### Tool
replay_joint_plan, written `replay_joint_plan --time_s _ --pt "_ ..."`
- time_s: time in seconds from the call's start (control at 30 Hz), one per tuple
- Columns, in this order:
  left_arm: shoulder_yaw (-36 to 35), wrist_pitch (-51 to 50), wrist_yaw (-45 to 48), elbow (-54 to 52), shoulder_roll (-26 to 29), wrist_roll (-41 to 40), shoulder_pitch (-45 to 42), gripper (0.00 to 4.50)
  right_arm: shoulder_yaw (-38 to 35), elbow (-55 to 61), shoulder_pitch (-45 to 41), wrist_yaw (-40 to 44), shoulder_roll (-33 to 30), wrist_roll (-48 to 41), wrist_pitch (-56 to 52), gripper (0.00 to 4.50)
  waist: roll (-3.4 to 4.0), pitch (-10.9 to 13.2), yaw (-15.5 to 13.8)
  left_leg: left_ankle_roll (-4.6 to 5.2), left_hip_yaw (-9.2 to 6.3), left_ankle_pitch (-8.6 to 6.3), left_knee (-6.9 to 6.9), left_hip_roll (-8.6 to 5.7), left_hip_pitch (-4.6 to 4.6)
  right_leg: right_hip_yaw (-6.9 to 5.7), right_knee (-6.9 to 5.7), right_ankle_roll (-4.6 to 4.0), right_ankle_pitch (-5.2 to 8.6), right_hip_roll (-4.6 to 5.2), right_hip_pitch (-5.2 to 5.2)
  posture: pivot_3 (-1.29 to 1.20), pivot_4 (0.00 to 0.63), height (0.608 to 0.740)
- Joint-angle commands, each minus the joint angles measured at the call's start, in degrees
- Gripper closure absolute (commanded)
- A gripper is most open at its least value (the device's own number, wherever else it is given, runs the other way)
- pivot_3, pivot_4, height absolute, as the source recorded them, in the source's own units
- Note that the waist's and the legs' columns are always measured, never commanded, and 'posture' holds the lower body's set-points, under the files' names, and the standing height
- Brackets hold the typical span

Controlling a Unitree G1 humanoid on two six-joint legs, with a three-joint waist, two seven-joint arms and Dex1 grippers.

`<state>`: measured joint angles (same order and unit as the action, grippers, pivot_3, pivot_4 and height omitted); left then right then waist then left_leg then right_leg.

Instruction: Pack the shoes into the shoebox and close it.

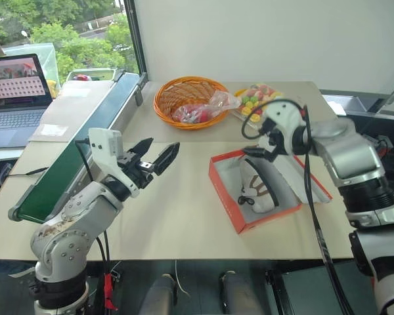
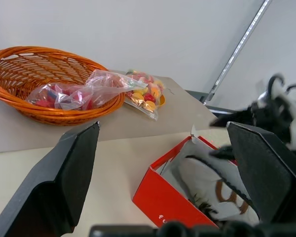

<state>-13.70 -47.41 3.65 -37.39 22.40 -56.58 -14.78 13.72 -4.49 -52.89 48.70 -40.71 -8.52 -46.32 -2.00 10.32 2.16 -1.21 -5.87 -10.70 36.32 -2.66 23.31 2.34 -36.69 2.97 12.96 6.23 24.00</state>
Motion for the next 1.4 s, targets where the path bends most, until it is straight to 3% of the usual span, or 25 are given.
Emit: replay_joint_plan --time_s 0.03,0.37,0.5,0.67,1.1,1.4 --pt "-0.79 1.76 1.35 -0.02 1.33 0.3 -0.96 0.1 -5.84 2.99 -1.95 2.83 0.63 -5.55 -3.14 0.02 0.0 0.0 -0.26 0.0 0.0 0.0 0.0 0.0 0.0 0.0 0.0 0.0 0.0 0.0 -0.01 0.0 0.15 0.74" --pt "-3.5 3.17 4.09 5.37 8.08 6.01 -1.22 0.1 -13.78 10.22 1.42 6.44 5.2 -19.02 -5.61 0.02 0.0 0.0 -0.53 0.0 0.01 0.0 -0.04 0.02 -0.02 0.01 -0.04 -0.01 -0.01 -0.01 0.05 0.0 0.15 0.74" --pt "-1.95 3.98 2.9 8.0 10.26 13.56 -1.01 0.1 -15.36 13.19 3.84 4.75 9.27 -23.22 -6.01 0.02 0.0 0.0 -0.58 0.0 0.0 0.0 -0.03 0.01 -0.02 0.0 -0.04 -0.01 -0.01 -0.01 0.04 0.0 0.15 0.74" --pt "-3.33 4.26 2.99 9.78 10.33 16.42 -1.03 0.1 -16.05 14.44 5.05 2.66 13.51 -26.69 -5.78 0.02 0.0 0.0 -0.65 0.0 -0.01 0.0 -0.02 0.01 -0.01 0.0 -0.06 -0.02 -0.01 -0.01 0.07 0.0 0.15 0.74" --pt "-13.82 7.67 2.15 17.82 12.46 24.47 1.58 0.05 -6.55 10.16 4.62 2.35 22.57 -21.31 6.21 0.01 0.0 0.0 0.28 0.0 0.0 0.0 -0.07 0.03 -0.04 0.0 -0.1 -0.03 -0.02 -0.01 0.14 0.0 0.15 0.74" --pt "-13.49 10.77 3.58 22.33 13.49 30.25 1.74 0.05 -0.18 2.85 2.29 4.55 27.35 -14.94 15.07 0.01 0.0 0.0 0.31 -0.02 -0.01 0.0 -0.09 0.03 -0.06 -0.01 -0.13 -0.05 -0.03 -0.01 0.19 0.0 0.15 0.74"
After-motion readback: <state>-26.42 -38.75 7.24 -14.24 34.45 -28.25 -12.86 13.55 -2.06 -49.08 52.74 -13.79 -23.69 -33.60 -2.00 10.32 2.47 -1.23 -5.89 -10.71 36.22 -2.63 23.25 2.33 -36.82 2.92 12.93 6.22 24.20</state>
